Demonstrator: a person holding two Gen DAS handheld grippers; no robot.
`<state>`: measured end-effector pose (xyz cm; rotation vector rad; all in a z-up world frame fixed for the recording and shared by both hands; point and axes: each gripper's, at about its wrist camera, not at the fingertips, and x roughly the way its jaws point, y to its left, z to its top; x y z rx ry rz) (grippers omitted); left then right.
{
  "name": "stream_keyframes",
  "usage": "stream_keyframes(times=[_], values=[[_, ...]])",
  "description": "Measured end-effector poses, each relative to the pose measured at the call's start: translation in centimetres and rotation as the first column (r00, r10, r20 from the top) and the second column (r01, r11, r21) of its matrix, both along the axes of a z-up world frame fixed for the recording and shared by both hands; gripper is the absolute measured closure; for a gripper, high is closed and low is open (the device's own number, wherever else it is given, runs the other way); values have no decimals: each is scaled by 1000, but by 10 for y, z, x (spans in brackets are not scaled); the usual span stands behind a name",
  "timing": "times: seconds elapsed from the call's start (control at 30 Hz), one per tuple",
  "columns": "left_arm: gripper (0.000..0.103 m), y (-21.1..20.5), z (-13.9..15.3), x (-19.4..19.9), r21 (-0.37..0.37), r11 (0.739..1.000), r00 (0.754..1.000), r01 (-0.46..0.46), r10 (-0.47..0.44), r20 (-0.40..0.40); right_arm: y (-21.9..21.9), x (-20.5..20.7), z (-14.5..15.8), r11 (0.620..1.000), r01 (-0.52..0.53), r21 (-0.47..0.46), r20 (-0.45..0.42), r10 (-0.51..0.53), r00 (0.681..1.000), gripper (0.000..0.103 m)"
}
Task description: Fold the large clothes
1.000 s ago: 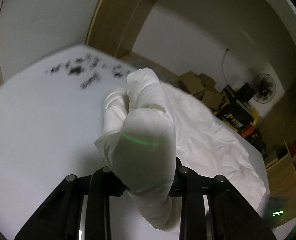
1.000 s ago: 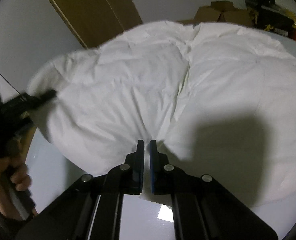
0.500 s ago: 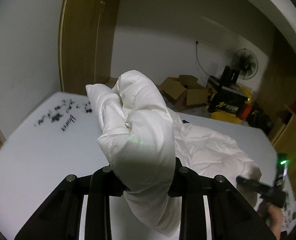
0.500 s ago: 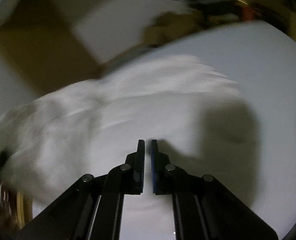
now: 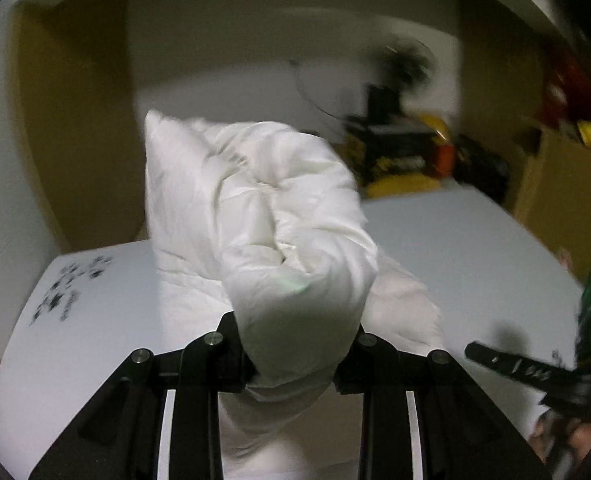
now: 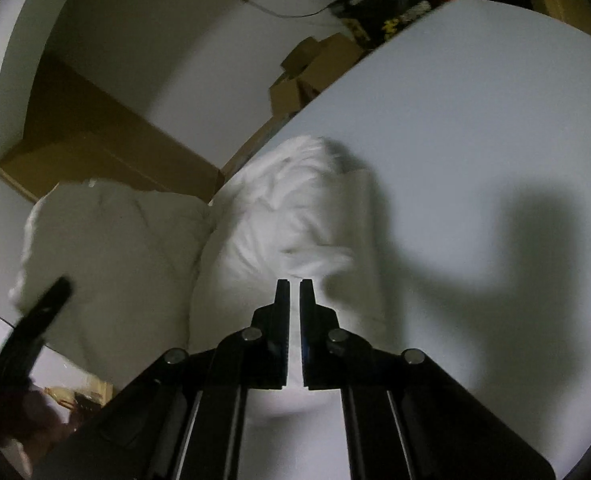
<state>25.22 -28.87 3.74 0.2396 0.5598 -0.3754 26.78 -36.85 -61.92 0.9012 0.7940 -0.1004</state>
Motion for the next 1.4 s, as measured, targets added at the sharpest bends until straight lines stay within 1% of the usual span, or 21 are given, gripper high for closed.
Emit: stream_keyframes(times=[0.07, 0.17, 0.27, 0.43, 0.53, 0.57, 0.6, 0.63, 0.67, 0.7, 0.8, 0.9, 0.97, 1.0, 1.03, 1.07, 1.1, 1.2, 1.27, 1.37, 1.4], values=[[74, -33, -28, -5, 53, 997, 998, 63, -62, -34, -41, -6, -17, 999, 38, 11, -10, -38, 999, 98], [70, -78, -84, -14, 165, 966, 977, 197, -179, -117, -35, -7, -53, 996, 84, 29, -32, -83, 996, 98], [68, -99, -123, -27, 285, 925, 967, 253, -242, -75, -54, 2, -84, 992, 117, 44, -50, -115, 992, 98], [67, -90, -131, -7, 213, 945, 963, 248, -217, -160, -53, 27, -129, 989, 138, 49, -55, -135, 989, 98], [61, -83, -121, -7, 137, 952, 951, 275, -249, -183, -55, 5, -127, 991, 128, 47, -46, -126, 991, 95], [48, -78, -116, -8, 100, 952, 943, 290, -266, -199, -48, 13, -133, 992, 121, 43, -37, -120, 992, 86], [27, -71, -109, -12, 55, 947, 929, 316, -297, -222, -52, 11, -128, 992, 121, 40, -30, -120, 992, 65], [13, -66, -101, -20, 8, 939, 914, 344, -333, -232, -48, 17, -126, 992, 121, 30, -16, -121, 993, 52], [0, -57, -92, -29, -34, 930, 904, 366, -364, -225, -46, 17, -120, 993, 119, 20, -1, -119, 993, 31], [0, -45, -80, -41, -67, 922, 902, 380, -386, -193, -39, 25, -116, 994, 109, -2, 21, -109, 994, 27], [0, -7, -52, -66, -116, 912, 902, 393, -407, -147, -44, 52, -83, 999, 37, -33, 75, -34, 997, 27], [0, 44, -30, -78, -144, 929, 927, 341, -357, -112, -40, 84, -65, 995, -99, -14, 137, 100, 986, 27], [0, 76, -21, -75, -173, 938, 940, 299, -321, -114, -33, 140, -59, 976, -212, -39, 158, 216, 964, 27], [0, 95, -19, -74, -195, 944, 949, 266, -292, -121, -17, 167, -56, 968, -244, -60, 140, 250, 958, 27], [0, 112, -18, -67, -215, 947, 954, 238, -270, -130, -39, 189, -53, 962, -262, -81, 104, 270, 957, 27], [0, 126, -16, -65, -231, 949, 958, 214, -250, -139, -35, 198, -33, 958, -273, -90, 65, 279, 958, 27], [0, 140, -15, -63, -248, 950, 962, 191, -232, -145, -32, 216, -39, 952, -293, -85, 6, 295, 956, 27], [0, 181, -18, -62, -269, 951, 967, 153, -200, -159, -74, 227, -29, 928, -370, -37, -118, 363, 924, 27], [0, 196, -20, -62, -283, 949, 968, 137, -189, -165, -81, 237, -40, 908, -417, -43, -190, 403, 896, 27], [0, 217, -23, -58, -305, 946, 967, 113, -175, -183, -72, 256, -66, 901, -429, -57, -211, 409, 888, 29], [0, 219, -24, -52, -312, 944, 967, 108, -173, -187, -69, 236, -59, 914, -402, -61, -217, 381, 899, 31]])
